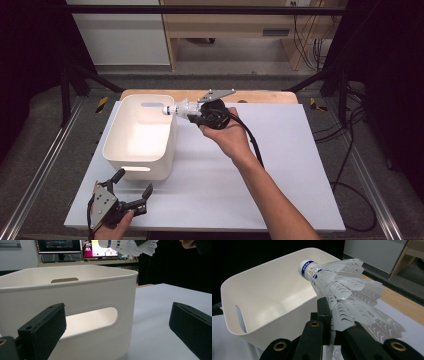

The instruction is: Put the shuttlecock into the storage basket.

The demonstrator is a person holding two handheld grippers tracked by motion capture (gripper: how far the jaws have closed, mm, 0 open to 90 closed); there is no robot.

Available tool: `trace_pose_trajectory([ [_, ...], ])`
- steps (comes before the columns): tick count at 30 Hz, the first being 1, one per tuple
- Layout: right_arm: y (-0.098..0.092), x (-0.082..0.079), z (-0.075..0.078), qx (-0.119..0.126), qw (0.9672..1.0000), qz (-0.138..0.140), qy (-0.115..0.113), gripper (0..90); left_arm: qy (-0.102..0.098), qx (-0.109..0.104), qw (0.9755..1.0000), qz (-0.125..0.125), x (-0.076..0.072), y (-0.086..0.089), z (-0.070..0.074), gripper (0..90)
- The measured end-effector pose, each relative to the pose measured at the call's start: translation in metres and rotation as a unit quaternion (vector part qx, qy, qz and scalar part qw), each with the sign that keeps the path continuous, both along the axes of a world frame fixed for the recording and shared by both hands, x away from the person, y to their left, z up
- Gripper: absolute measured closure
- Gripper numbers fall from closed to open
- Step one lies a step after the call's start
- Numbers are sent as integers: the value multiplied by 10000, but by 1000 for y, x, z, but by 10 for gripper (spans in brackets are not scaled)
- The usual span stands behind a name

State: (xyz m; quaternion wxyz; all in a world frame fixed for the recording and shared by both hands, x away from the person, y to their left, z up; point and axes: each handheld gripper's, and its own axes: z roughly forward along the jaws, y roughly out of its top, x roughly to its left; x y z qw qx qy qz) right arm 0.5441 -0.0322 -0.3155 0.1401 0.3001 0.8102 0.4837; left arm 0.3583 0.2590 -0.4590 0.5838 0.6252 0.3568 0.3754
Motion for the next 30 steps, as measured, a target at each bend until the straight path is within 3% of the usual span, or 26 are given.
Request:
trace_pose_trajectory([
  [12, 16, 3, 1, -52, 10000, 68, -18, 894, -3, 3, 10000, -10, 0, 0, 0, 10],
  [30, 25, 4, 2, -68, 9999, 115, -66, 893, -8, 19, 10000, -25, 0, -1, 0, 10],
])
